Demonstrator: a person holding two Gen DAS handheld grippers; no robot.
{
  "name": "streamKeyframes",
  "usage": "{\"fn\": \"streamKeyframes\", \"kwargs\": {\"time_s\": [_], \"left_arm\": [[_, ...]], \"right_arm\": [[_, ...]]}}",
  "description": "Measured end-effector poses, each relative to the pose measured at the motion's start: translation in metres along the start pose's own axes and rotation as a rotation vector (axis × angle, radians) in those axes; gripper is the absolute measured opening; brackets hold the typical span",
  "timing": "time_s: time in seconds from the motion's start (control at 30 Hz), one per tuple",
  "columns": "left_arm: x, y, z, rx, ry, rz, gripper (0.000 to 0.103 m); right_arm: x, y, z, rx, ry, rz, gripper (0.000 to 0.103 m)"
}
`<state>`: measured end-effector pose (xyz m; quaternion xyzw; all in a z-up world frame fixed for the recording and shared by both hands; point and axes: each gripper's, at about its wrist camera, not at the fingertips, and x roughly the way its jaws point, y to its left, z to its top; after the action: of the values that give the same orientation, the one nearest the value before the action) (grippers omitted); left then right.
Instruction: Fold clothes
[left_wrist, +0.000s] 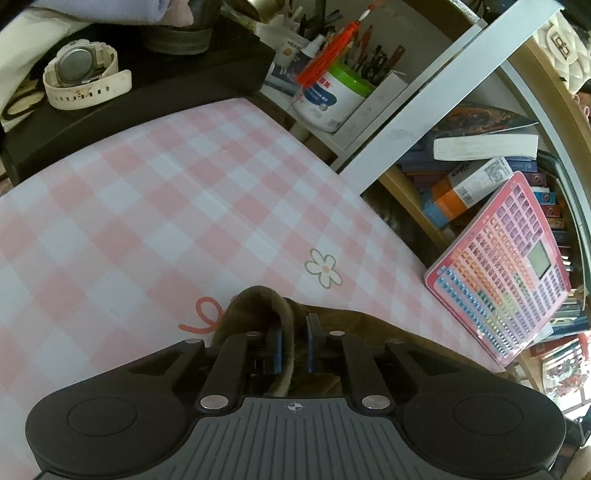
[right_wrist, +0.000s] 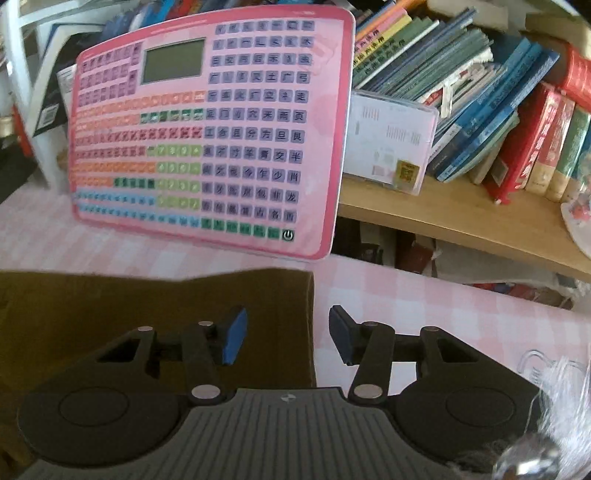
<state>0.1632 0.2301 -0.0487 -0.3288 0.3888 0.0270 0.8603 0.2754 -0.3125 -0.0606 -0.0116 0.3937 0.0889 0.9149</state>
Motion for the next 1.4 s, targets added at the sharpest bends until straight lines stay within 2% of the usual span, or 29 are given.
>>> {"fn": "streamKeyframes", "kwargs": {"time_s": [0.03, 0.17, 0.23, 0.27, 0.37, 0.53, 0.57, 0.63, 0.7, 0.8, 0.9, 1.0, 1.1, 1.13, 1.2, 1.23, 1.37, 1.4], "left_arm": [[0.001, -0.001, 0.000, 0.001, 0.000, 0.000, 0.012], [0.003, -0.003, 0.000, -0.002, 0.002, -0.009, 0.012], [0.003, -0.002, 0.000, -0.009, 0.002, -0.023, 0.008], [-0.001, -0.001, 0.000, -0.019, -0.010, -0.039, 0.006], [-0.011, 0.003, 0.001, -0.048, -0.046, -0.088, 0.004], [-0.018, 0.008, 0.005, -0.090, -0.068, -0.147, 0.004], [-0.020, 0.009, 0.006, -0.099, -0.073, -0.158, 0.004], [-0.022, 0.011, 0.008, -0.115, -0.080, -0.180, 0.004], [-0.013, 0.010, 0.008, -0.109, -0.060, -0.164, 0.004], [-0.017, 0.010, 0.008, -0.110, -0.070, -0.181, 0.004], [-0.021, 0.010, 0.008, -0.110, -0.079, -0.199, 0.004], [-0.025, 0.011, 0.009, -0.111, -0.088, -0.217, 0.004], [-0.029, 0.011, 0.009, -0.112, -0.097, -0.235, 0.004], [-0.030, 0.011, 0.009, -0.112, -0.101, -0.240, 0.004], [-0.032, 0.011, 0.010, -0.113, -0.107, -0.252, 0.004], [-0.033, 0.011, 0.010, -0.113, -0.109, -0.255, 0.004], [-0.013, 0.010, 0.008, -0.120, -0.070, -0.155, 0.005], [-0.008, 0.011, 0.008, -0.122, -0.060, -0.130, 0.005]], "right_arm": [[0.004, -0.003, 0.001, 0.025, -0.001, 0.002, 0.046], [0.012, -0.014, 0.001, 0.122, -0.004, 0.048, 0.029], [0.011, -0.018, -0.001, 0.153, -0.013, 0.089, 0.007], [0.006, -0.020, -0.001, 0.169, -0.031, 0.098, 0.004], [-0.024, -0.028, -0.002, 0.225, -0.119, 0.097, 0.004], [-0.102, -0.048, -0.016, 0.383, -0.331, 0.125, 0.004], [-0.108, -0.048, -0.017, 0.378, -0.337, 0.118, 0.004], [-0.097, -0.045, -0.018, 0.331, -0.279, 0.074, 0.004], [-0.082, -0.045, -0.018, 0.333, -0.239, 0.047, 0.004], [-0.079, -0.046, -0.019, 0.381, -0.273, 0.047, 0.004], [-0.108, -0.044, -0.021, 0.438, -0.363, 0.126, 0.004], [-0.162, -0.046, -0.029, 0.494, -0.516, 0.252, 0.004], [-0.188, -0.050, -0.031, 0.518, -0.617, 0.286, 0.004], [-0.188, -0.051, -0.028, 0.515, -0.621, 0.279, 0.004], [-0.168, -0.052, -0.013, 0.484, -0.559, 0.215, 0.004], [-0.149, -0.053, -0.005, 0.464, -0.505, 0.167, 0.004], [-0.065, -0.045, 0.011, 0.322, -0.228, -0.043, 0.009], [-0.054, -0.042, 0.010, 0.287, -0.182, -0.098, 0.020]]}}
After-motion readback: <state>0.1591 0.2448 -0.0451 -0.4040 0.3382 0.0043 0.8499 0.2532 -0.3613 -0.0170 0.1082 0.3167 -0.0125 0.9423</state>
